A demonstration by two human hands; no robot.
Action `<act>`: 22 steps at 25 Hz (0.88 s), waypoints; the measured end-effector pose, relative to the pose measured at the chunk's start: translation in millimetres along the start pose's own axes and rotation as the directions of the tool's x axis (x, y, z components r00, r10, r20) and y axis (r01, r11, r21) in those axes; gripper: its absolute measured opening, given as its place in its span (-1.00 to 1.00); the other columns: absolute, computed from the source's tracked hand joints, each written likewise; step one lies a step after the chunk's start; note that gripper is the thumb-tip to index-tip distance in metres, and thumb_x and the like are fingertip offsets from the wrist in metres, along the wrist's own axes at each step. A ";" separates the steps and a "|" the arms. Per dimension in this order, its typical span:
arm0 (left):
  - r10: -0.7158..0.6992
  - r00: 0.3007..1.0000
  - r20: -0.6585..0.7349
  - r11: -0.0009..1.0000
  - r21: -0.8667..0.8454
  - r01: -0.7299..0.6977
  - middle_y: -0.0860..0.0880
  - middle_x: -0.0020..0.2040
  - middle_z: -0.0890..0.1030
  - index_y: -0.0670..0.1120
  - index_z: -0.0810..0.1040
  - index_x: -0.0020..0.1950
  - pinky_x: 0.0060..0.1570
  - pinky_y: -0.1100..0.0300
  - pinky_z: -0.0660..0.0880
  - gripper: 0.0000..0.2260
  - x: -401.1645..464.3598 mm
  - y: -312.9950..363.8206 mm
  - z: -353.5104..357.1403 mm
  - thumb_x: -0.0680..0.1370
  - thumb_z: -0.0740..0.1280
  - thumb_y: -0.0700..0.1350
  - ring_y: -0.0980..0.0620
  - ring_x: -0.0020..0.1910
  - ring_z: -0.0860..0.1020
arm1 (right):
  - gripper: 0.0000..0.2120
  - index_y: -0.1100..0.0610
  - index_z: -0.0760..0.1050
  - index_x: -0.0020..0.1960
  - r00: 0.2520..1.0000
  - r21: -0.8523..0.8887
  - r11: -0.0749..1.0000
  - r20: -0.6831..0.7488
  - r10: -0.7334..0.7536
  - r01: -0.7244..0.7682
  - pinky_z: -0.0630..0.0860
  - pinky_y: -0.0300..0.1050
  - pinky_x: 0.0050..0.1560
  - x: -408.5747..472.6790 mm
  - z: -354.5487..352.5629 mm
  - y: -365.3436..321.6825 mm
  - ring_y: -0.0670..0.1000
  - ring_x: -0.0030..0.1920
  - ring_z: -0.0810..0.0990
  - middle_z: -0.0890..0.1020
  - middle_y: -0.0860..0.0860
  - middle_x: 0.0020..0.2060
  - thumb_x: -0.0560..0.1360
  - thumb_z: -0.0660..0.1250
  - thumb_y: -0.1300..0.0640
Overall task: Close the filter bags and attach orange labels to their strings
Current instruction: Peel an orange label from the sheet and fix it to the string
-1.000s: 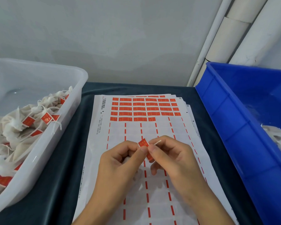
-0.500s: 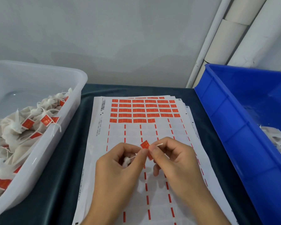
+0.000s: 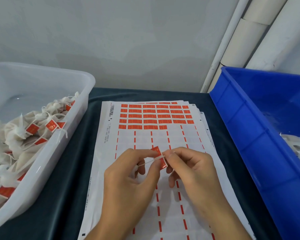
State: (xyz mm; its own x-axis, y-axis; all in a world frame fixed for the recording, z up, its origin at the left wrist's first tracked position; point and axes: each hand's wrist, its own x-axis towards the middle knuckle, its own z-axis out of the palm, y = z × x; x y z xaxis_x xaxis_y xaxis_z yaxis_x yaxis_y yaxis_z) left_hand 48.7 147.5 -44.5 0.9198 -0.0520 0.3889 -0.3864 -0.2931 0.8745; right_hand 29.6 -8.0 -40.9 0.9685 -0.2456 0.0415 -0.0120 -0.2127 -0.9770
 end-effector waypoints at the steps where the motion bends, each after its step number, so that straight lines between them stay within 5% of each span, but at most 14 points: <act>1: -0.006 1.000 -0.002 1.000 0.010 0.006 0.26 -0.17 0.62 0.17 0.70 0.03 -0.17 0.40 0.50 -0.86 -0.2 -0.1 0.1 0.48 0.48 0.07 0.07 -0.15 0.58 | -0.84 -0.12 0.73 -0.11 1.000 -0.025 0.999 -0.009 -0.021 0.021 0.66 -0.12 -0.28 -0.2 0.0 -0.4 0.06 -0.28 0.69 0.72 -0.07 -0.24 0.59 0.39 -0.06; 9: -0.090 0.996 0.005 0.996 -0.005 0.090 0.24 -0.19 0.62 0.21 0.70 0.00 -0.20 0.40 0.49 -0.85 0.1 -3.8 0.6 0.48 0.55 -0.01 0.12 -0.16 0.55 | -0.87 -0.24 0.67 -0.07 0.995 -0.089 0.992 -0.038 -0.096 0.092 0.70 -0.06 -0.29 -1.2 -0.1 -2.0 0.01 -0.24 0.71 0.72 -0.18 -0.20 0.49 0.36 -0.21; 19: -0.180 0.981 0.072 0.975 -0.120 0.187 0.15 -0.41 0.52 0.23 0.73 -0.08 -0.37 0.39 0.39 -0.95 2.4 -8.7 -1.0 0.49 0.52 0.07 0.17 -0.38 0.43 | -0.90 -0.22 0.71 -0.02 0.977 -0.052 0.978 -0.057 -0.205 0.202 0.57 -0.43 -0.05 -0.4 0.2 -4.5 -0.22 0.10 0.67 0.72 -0.31 -0.02 0.54 0.42 -0.06; 22: -0.239 0.962 0.131 0.946 -0.190 0.261 0.12 -0.46 0.44 0.19 0.75 -0.08 -0.43 0.39 0.34 -0.97 4.2 -11.9 -1.6 0.51 0.52 0.04 0.20 -0.45 0.35 | -0.89 -0.24 0.70 -0.03 0.986 0.002 0.987 -0.037 -0.161 0.162 0.52 -0.51 -0.05 -0.1 1.0 -7.3 -0.26 0.05 0.68 0.73 -0.31 -0.07 0.53 0.40 -0.08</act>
State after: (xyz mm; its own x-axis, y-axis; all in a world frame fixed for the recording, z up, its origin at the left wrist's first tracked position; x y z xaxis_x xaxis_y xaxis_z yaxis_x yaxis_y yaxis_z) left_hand 57.1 152.3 -52.8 0.9863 -0.1049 0.1272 -0.1386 -0.1099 0.9842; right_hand 29.9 -5.5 -33.9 0.9480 -0.2425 0.2063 0.1452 -0.2475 -0.9580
